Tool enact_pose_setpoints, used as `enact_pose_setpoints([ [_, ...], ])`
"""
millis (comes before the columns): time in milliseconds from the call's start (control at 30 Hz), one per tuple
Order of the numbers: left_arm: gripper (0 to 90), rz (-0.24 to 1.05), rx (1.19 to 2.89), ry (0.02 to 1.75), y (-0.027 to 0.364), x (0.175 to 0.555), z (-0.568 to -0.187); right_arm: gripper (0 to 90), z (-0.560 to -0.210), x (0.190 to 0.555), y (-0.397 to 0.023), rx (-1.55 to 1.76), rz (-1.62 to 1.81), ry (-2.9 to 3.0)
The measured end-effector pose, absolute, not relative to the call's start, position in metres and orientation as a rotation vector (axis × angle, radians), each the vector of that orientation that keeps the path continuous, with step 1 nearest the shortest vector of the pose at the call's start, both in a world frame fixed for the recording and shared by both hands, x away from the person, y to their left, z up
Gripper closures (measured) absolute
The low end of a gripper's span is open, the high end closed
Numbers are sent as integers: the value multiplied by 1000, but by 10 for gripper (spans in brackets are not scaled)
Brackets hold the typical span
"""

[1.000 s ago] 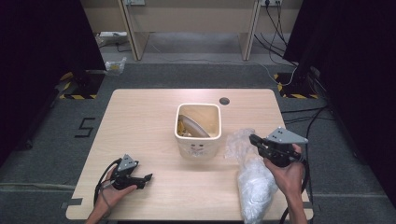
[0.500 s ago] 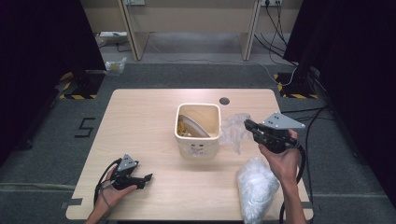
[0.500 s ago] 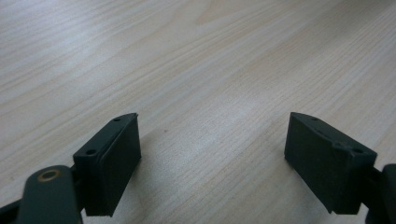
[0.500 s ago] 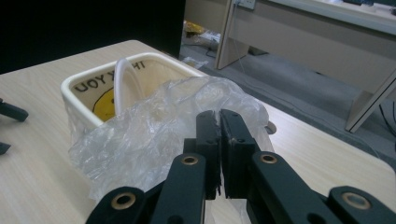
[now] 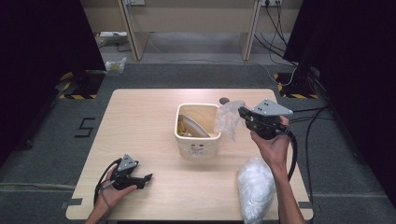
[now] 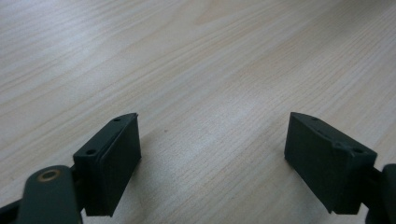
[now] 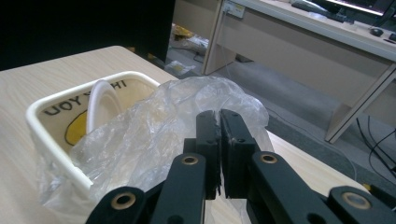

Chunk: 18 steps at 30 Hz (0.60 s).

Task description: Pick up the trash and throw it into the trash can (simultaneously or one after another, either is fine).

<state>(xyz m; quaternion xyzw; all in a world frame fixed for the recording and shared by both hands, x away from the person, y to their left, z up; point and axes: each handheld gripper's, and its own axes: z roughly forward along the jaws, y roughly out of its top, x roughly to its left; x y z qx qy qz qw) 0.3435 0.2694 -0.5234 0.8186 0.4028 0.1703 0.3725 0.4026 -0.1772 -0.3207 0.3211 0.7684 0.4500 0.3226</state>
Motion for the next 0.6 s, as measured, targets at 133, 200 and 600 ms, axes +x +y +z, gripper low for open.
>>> enact_pose_setpoints([
  [133,175,436,2097,1032,269,344,-523,870,-321,410,-170,843,1150,2013],
  [200,176,436,2098,1032,269,344,-523,870,-321,415,-166,834,1124,2005],
  [600,175,437,2097,1033,269,344,-523,870,-333,432,-126,732,984,2049],
])
